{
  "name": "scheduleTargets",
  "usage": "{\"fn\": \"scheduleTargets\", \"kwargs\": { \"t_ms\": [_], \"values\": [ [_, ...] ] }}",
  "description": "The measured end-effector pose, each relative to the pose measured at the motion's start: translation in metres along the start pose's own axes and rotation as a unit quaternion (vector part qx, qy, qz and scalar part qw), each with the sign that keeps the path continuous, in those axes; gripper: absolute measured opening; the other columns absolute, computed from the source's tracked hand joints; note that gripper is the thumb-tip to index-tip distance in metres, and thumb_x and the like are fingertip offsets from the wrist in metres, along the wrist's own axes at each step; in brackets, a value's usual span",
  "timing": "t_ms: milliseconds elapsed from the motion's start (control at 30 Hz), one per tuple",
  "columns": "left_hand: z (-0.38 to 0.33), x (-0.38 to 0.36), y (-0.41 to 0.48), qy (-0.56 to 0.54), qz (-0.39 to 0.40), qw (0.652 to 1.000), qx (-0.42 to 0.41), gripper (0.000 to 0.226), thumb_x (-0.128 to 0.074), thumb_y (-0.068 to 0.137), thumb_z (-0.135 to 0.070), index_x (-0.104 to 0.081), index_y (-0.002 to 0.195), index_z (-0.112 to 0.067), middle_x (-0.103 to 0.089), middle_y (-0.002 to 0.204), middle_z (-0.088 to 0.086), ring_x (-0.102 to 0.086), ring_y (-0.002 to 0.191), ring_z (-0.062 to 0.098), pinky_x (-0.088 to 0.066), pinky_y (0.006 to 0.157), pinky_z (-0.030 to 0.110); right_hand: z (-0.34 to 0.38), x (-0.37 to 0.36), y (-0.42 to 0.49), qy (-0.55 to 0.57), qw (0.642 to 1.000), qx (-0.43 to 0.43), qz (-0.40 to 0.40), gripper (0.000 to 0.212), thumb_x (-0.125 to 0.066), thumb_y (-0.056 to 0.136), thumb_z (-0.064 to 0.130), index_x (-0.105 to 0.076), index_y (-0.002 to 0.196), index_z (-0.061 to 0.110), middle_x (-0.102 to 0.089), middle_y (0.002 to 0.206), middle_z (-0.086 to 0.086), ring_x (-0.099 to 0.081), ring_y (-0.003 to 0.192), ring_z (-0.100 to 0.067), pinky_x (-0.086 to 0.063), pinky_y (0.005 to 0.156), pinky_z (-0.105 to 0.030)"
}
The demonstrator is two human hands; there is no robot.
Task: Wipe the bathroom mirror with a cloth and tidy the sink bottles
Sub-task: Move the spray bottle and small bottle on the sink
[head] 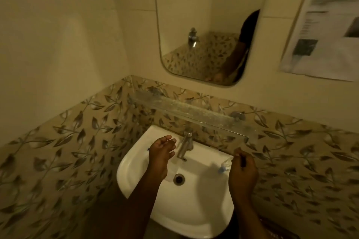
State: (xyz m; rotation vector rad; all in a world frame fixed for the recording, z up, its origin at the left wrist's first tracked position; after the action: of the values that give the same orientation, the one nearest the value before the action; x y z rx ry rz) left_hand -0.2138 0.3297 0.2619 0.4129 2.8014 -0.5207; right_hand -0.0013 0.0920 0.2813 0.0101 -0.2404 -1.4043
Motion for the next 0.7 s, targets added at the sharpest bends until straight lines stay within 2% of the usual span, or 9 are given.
{"fn": "scheduleTargets", "kwargs": {
  "t_ms": [67, 167, 300, 400, 533, 633, 700],
  "values": [
    [0.005, 0.026, 0.006, -0.026, -0.025, 0.999, 0.013, 0.031, -0.077, 0.096, -0.009, -0.07, 0.126, -0.009, -0.075, 0.118, 0.011, -0.071, 0.108, 0.026, -0.058, 0.086, 0.035, -0.009, -0.014, -0.006, -0.009, 1.0, -0.01, 0.023, 0.01, -0.061, 0.106, 0.016, -0.071, 0.108, 0.017, -0.065, 0.086, 0.009, -0.061, 0.081, -0.016, -0.045, 0.071, -0.03],
    [0.013, 0.057, 0.013, -0.064, -0.059, 0.996, 0.03, 0.029, -0.077, 0.096, -0.01, -0.07, 0.124, -0.01, -0.077, 0.117, 0.012, -0.071, 0.105, 0.026, -0.057, 0.085, 0.036, -0.024, -0.033, -0.013, -0.029, 0.998, -0.024, 0.057, 0.015, -0.061, 0.106, 0.016, -0.073, 0.112, 0.009, -0.071, 0.095, -0.007, -0.067, 0.09, -0.03, -0.053, 0.082, -0.04],
    [0.029, 0.085, 0.025, -0.091, -0.091, 0.991, 0.047, 0.022, -0.073, 0.098, -0.011, -0.072, 0.12, -0.009, -0.079, 0.115, 0.014, -0.072, 0.106, 0.03, -0.058, 0.086, 0.038, -0.034, -0.054, -0.022, -0.05, 0.994, -0.039, 0.086, 0.018, -0.059, 0.107, 0.017, -0.073, 0.118, 0.011, -0.073, 0.11, -0.01, -0.067, 0.103, -0.032, -0.056, 0.098, -0.052],
    [0.042, 0.097, 0.035, -0.088, -0.104, 0.989, 0.062, 0.023, -0.075, 0.098, -0.012, -0.074, 0.121, -0.009, -0.079, 0.117, 0.016, -0.074, 0.112, 0.034, -0.061, 0.089, 0.04, -0.044, -0.067, -0.027, -0.054, 0.992, -0.047, 0.103, 0.015, -0.06, 0.106, 0.018, -0.072, 0.116, 0.017, -0.073, 0.111, -0.007, -0.067, 0.103, -0.03, -0.055, 0.099, -0.048],
    [0.067, 0.109, 0.051, -0.094, -0.126, 0.982, 0.106, 0.031, -0.074, 0.099, -0.014, -0.07, 0.129, -0.006, -0.074, 0.126, 0.019, -0.07, 0.116, 0.035, -0.057, 0.093, 0.043, -0.054, -0.095, -0.038, -0.058, 0.985, -0.056, 0.155, 0.012, -0.064, 0.104, 0.017, -0.071, 0.11, 0.024, -0.07, 0.099, 0.004, -0.065, 0.098, -0.023, -0.046, 0.09, -0.035],
    [0.09, 0.115, 0.066, -0.111, -0.147, 0.969, 0.165, 0.04, -0.071, 0.102, -0.018, -0.063, 0.139, -0.004, -0.066, 0.138, 0.018, -0.062, 0.126, 0.035, -0.05, 0.109, 0.05, -0.067, -0.134, -0.052, -0.085, 0.966, -0.03, 0.243, 0.02, -0.067, 0.102, 0.014, -0.068, 0.095, 0.033, -0.07, 0.095, 0.017, -0.067, 0.094, -0.02, -0.045, 0.082, -0.031],
    [0.105, 0.119, 0.075, -0.119, -0.17, 0.957, 0.203, 0.051, -0.072, 0.102, -0.022, -0.056, 0.147, -0.004, -0.059, 0.147, 0.019, -0.054, 0.14, 0.039, -0.043, 0.12, 0.054, -0.084, -0.166, -0.066, -0.119, 0.938, -0.03, 0.325, 0.023, -0.068, 0.101, 0.016, -0.068, 0.093, 0.037, -0.073, 0.098, 0.012, -0.068, 0.096, -0.017, -0.047, 0.079, -0.029]
  ]
}}
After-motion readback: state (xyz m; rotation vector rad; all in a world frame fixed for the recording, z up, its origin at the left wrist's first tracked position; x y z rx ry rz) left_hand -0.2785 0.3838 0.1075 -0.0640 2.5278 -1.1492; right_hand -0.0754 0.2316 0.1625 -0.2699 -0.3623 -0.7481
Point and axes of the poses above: each hand's wrist, its own y-axis towards the middle knuckle, its own x-axis out of the back of the hand, z = x × y, the point moved 9 cm from there along y, towards the middle knuckle
